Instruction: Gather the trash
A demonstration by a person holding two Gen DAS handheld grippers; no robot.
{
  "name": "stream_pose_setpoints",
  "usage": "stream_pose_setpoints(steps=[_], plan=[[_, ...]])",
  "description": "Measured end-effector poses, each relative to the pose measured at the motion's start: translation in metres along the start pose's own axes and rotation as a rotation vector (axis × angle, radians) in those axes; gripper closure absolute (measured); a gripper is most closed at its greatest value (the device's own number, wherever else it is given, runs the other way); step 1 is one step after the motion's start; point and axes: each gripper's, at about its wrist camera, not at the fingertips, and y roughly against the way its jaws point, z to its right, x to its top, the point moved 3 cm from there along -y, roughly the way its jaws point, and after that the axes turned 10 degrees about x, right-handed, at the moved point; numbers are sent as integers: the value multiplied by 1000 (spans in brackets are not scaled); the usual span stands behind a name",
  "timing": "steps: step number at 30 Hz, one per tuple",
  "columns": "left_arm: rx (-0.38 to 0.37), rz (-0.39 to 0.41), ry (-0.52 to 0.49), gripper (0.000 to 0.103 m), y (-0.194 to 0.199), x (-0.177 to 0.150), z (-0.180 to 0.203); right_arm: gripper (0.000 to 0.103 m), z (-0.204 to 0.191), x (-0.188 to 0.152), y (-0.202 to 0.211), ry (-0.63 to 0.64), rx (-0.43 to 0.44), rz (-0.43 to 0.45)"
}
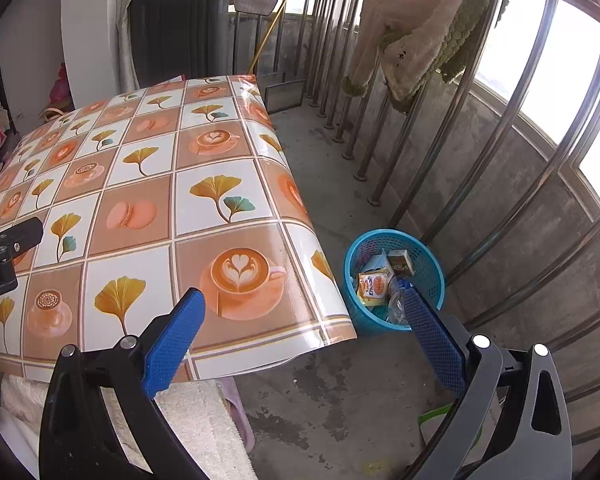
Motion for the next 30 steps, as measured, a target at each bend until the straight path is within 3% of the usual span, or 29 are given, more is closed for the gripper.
stream_pose_setpoints(steps=[30], plan=[[0,-1,-3,5,-1,0,-1,7,-2,0,0,-1,-2,-2]])
